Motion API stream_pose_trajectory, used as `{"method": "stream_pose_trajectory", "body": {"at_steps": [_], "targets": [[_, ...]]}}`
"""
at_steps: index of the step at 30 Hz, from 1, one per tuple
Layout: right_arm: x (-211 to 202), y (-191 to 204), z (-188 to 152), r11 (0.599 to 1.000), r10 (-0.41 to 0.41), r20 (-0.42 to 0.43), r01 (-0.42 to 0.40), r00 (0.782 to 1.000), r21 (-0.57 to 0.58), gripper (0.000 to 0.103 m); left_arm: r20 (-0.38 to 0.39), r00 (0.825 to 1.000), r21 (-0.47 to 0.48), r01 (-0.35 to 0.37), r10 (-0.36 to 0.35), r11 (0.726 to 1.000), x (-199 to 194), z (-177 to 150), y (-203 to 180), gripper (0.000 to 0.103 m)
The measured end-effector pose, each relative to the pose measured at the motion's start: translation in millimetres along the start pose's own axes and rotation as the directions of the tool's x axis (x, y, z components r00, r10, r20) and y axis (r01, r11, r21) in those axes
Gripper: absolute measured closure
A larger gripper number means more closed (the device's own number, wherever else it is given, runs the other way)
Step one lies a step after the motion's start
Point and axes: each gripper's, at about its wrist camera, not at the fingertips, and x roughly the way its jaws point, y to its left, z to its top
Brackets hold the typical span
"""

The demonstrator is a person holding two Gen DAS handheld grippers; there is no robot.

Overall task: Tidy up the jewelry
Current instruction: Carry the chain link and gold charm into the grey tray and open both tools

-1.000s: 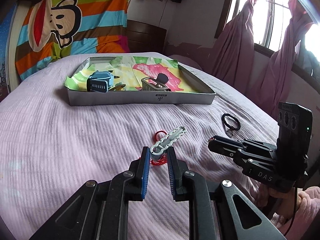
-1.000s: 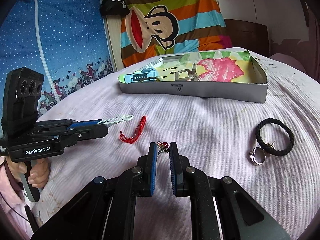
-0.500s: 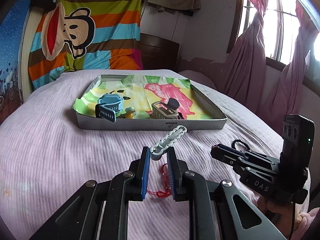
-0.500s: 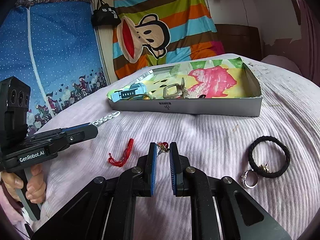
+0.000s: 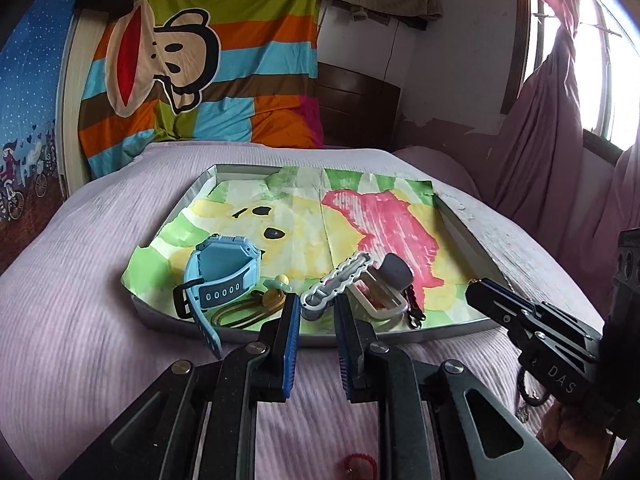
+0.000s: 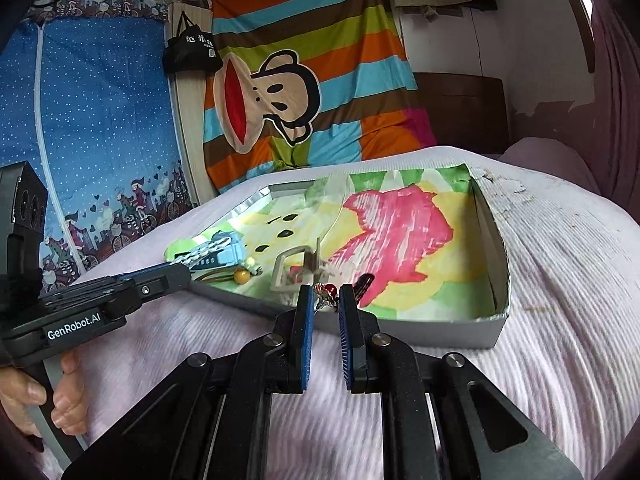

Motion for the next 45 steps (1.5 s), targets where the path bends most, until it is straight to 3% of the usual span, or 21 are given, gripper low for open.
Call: {"method": "stream_pose_trajectory", "body": {"at_steps": [6, 14, 25, 40, 45], "targets": [[24.0, -13.4, 13.7, 0.999, -0.027, -0.050, 0.028, 0.998, 0.018, 0.092, -0.040, 0.999, -0.034, -0.023, 0.022, 0.999, 17.9, 4.5, 1.3, 0.087], [50.4, -14.7, 9.6, 0.998, -0.059, -0.143, 0.063, 0.988, 0.025, 0.092, -0.106, 0.993, -0.001, -0.050, 0.050, 0.999, 35.5, 6.7, -9.2, 0.087], [61.6, -12.9, 9.6, 0.997, -0.079, -0.208, 0.078, 0.975, -0.011, 0.092, -0.131, 0.991, 0.010, -0.039, 0.040, 0.999, 39.9, 5.3, -12.3, 0.086], [62.9, -12.1, 9.0, 0.997, -0.073, -0.220, 0.069, 0.973, -0.022, 0.091, -0.117, 0.993, -0.013, -0.012, 0.010, 1.000, 35.9, 3.9, -4.0, 0.085], [56.2, -14.6, 7.8, 0.997, -0.071, -0.198, 0.069, 0.978, -0.015, 0.089, -0.090, 0.996, -0.028, 0.004, -0.006, 1.000, 29.5, 1.6, 0.2, 0.074]]}}
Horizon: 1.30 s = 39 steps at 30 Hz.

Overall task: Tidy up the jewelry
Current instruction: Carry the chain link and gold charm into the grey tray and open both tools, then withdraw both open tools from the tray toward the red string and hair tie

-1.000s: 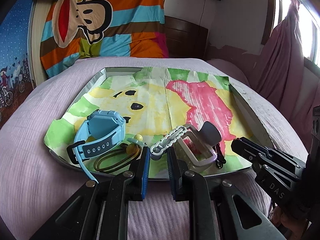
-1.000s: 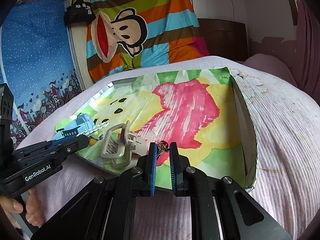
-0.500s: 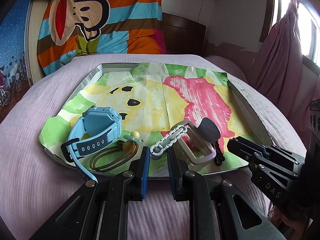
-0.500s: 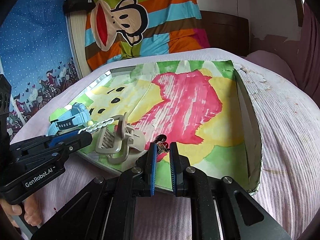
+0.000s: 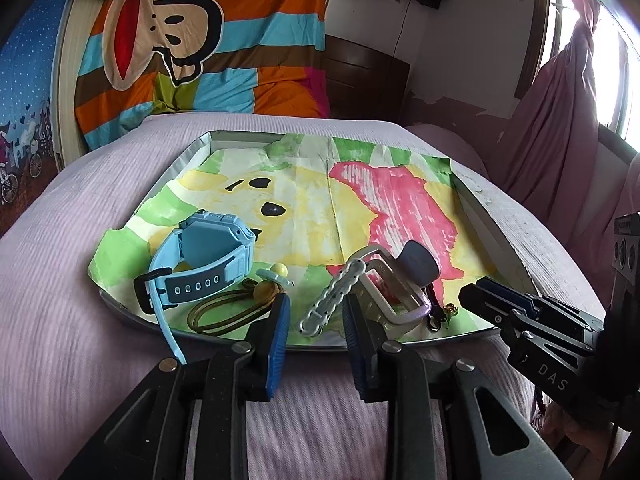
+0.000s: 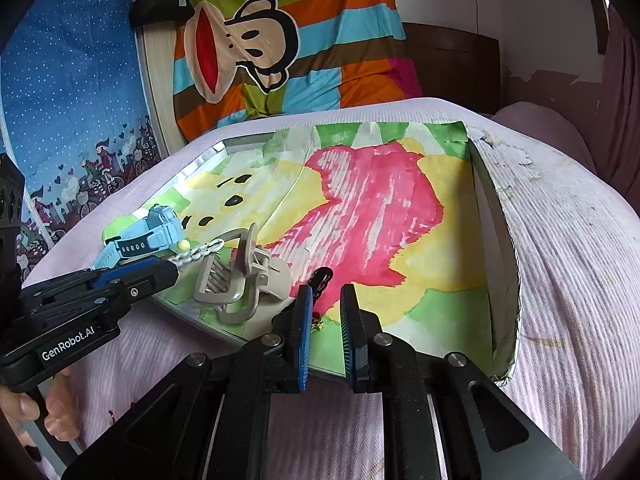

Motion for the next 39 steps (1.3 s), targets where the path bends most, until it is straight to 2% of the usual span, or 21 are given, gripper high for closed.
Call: {"method": "stream_pose_trajectory", "body": {"at_steps": [4, 9, 11, 15, 17, 21, 23, 25, 28, 33, 36, 39], "targets": [[-8.1, -4.0, -4.4, 1.000, 0.007, 0.030, -0.007, 1.000, 0.011, 0.076, 0.028, 0.999, -0.017, 0.022, -0.021, 1.000, -8.1, -2.8, 4.6, 0.061], [-23.9, -9.5, -10.8, 1.000, 0.013, 0.092, -0.016, 0.996, 0.027, 0.075, 0.070, 0.997, -0.045, 0.049, -0.046, 0.998, -20.4, -8.3, 14.6, 0.051], [-32.3, -10.8, -13.6, 0.999, 0.013, 0.126, -0.017, 0.992, 0.035, 0.066, 0.095, 0.994, -0.048, 0.052, -0.047, 0.997, -27.2, -11.0, 17.0, 0.038], [-51.0, -11.4, -17.7, 0.999, 0.019, 0.198, -0.028, 0.980, 0.047, 0.054, 0.142, 0.989, -0.057, 0.049, -0.041, 0.997, -40.9, -14.9, 20.1, 0.023], [-59.6, -10.3, -20.6, 0.999, 0.018, 0.230, -0.029, 0.973, 0.045, 0.044, 0.165, 0.986, -0.065, 0.042, -0.031, 0.997, -47.2, -16.5, 22.3, 0.013], [-75.5, -10.4, -25.1, 0.998, 0.020, 0.286, -0.037, 0.958, 0.054, 0.034, 0.198, 0.980, -0.061, 0.026, -0.014, 0.998, -58.5, -20.3, 24.4, 0.006], [-81.4, -10.4, -28.0, 0.997, 0.022, 0.304, -0.042, 0.953, 0.059, 0.027, 0.221, 0.975, -0.056, 0.008, 0.005, 0.998, -65.7, -23.9, 23.5, 0.000], [-86.7, -9.5, -32.1, 0.997, 0.025, 0.316, -0.046, 0.949, 0.059, 0.024, 0.236, 0.972, -0.051, 0.015, -0.002, 0.999, -71.6, -27.0, 24.2, 0.000], [-94.3, -8.3, -37.9, 0.997, 0.022, 0.334, -0.045, 0.942, 0.061, 0.012, 0.239, 0.971, -0.042, 0.012, -0.001, 0.999, -77.0, -31.5, 25.0, 0.000], [-107.6, -5.2, -47.9, 0.997, 0.022, 0.366, -0.046, 0.930, 0.057, 0.009, 0.236, 0.972, -0.036, 0.028, -0.019, 0.999, -87.0, -38.8, 28.2, 0.000], [-116.4, -1.9, -55.0, 0.998, 0.016, 0.380, -0.036, 0.925, 0.046, 0.002, 0.238, 0.971, -0.030, 0.023, -0.015, 0.999, -92.7, -42.8, 29.1, 0.000], [-124.7, 2.0, -62.7, 0.999, 0.020, 0.385, -0.037, 0.923, 0.038, 0.002, 0.231, 0.973, -0.013, 0.015, -0.012, 1.000, -96.7, -46.9, 28.2, 0.000]]}}
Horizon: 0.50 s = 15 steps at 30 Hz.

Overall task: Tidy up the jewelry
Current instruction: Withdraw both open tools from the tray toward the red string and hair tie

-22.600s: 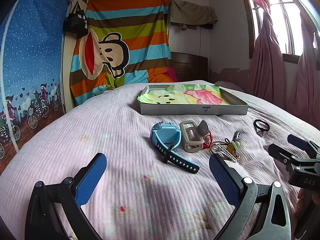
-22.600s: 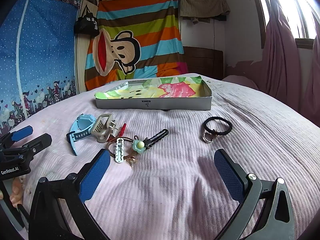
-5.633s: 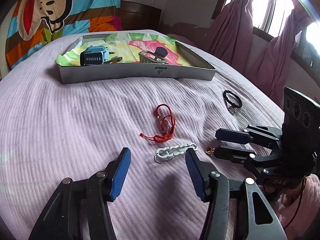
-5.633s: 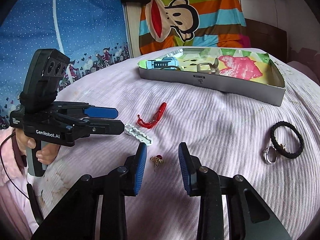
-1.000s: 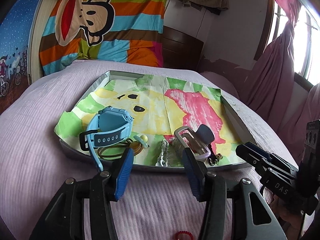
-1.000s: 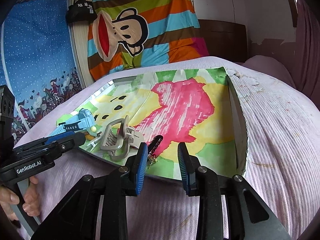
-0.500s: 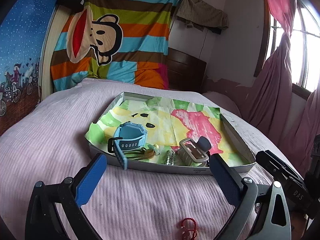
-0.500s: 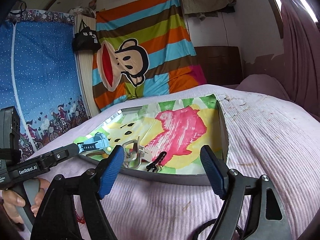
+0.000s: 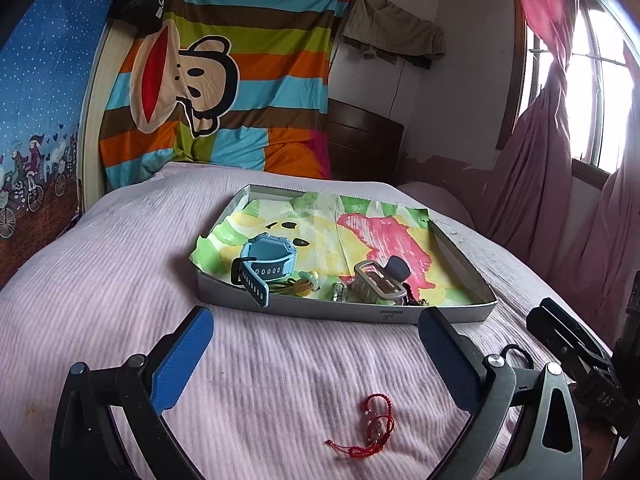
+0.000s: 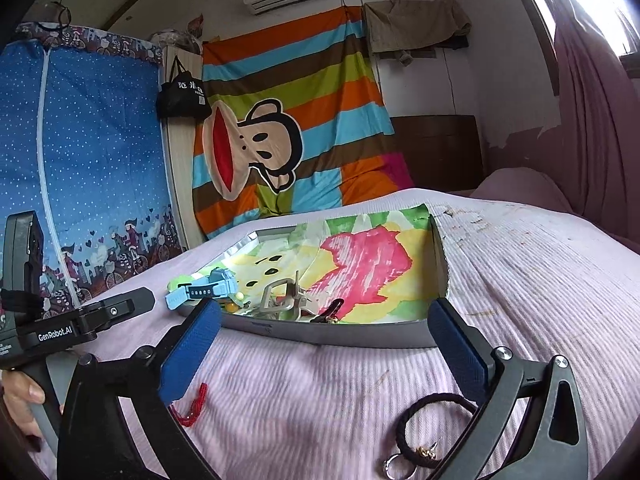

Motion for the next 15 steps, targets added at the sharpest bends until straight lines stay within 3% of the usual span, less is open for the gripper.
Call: {"method": "stream_pose_trajectory", "body": {"at_steps": [7, 15], "targets": [[-22.9, 5.4, -8.7, 1.000, -0.019, 0.015, 0.019, 1.000, -0.015, 0.002, -0.014, 1.000, 0.071, -0.008, 0.009, 0.997, -10.5, -12.3, -5.9, 0.000], [-37.5, 2.6, -19.8, 0.999, -0.040, 0.006, 0.040, 0.999, -0.005, 0.001, -0.029, 1.000, 0.077, 0.002, 0.001, 0.997, -18.9, -20.7, -2.6, 0.000]]}}
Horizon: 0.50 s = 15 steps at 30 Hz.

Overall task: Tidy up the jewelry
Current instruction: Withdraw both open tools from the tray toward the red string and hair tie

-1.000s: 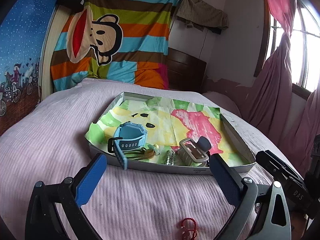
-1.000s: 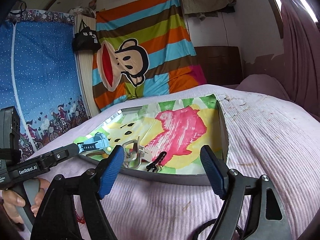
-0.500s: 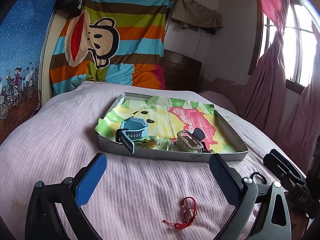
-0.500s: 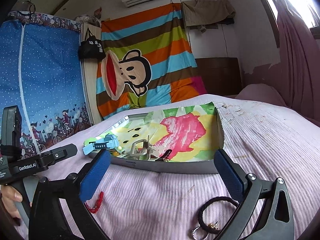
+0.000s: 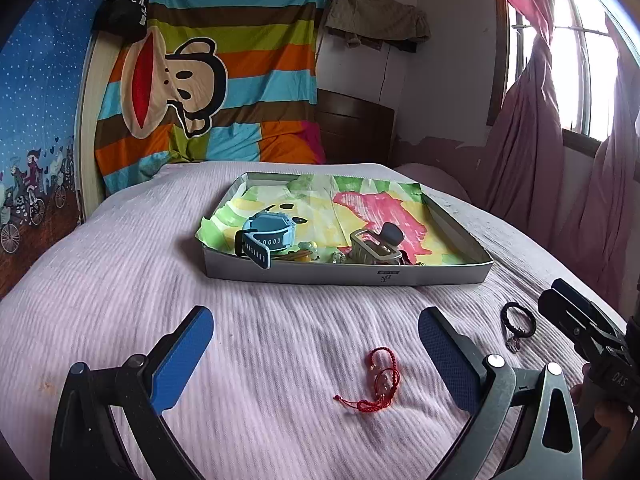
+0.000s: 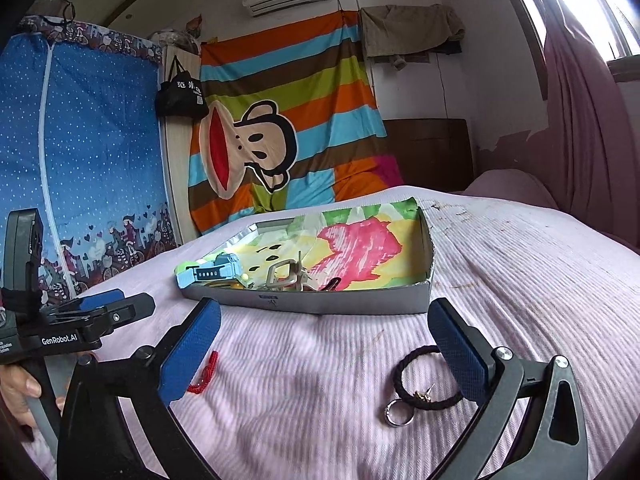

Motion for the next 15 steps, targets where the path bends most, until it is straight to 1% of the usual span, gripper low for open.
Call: {"method": "stream_pose_trajectory", "body": {"at_steps": [5, 11, 15], "targets": [[-2.8, 0.1, -4.6, 1.000, -0.013, -0.032, 0.013, 0.999, -0.010, 0.001, -0.021, 1.000, 0.006, 0.020, -0.020, 1.000, -0.1, -5.8, -1.9, 0.000], [-4.9, -1.5, -7.5, 1.000, 0.004, -0.059, -0.004, 0.998, 0.008, 0.001, -0.046, 0.998, -0.004, 0.043, -0.043, 0.999, -0.8, -11.9, 0.2, 0.000], [-3.7, -2.4, -10.6, 1.000, 0.003, -0.080, -0.002, 0.997, 0.020, 0.001, -0.069, 0.996, 0.008, 0.061, -0.060, 0.998, -0.1, -14.8, -1.4, 0.000]]}}
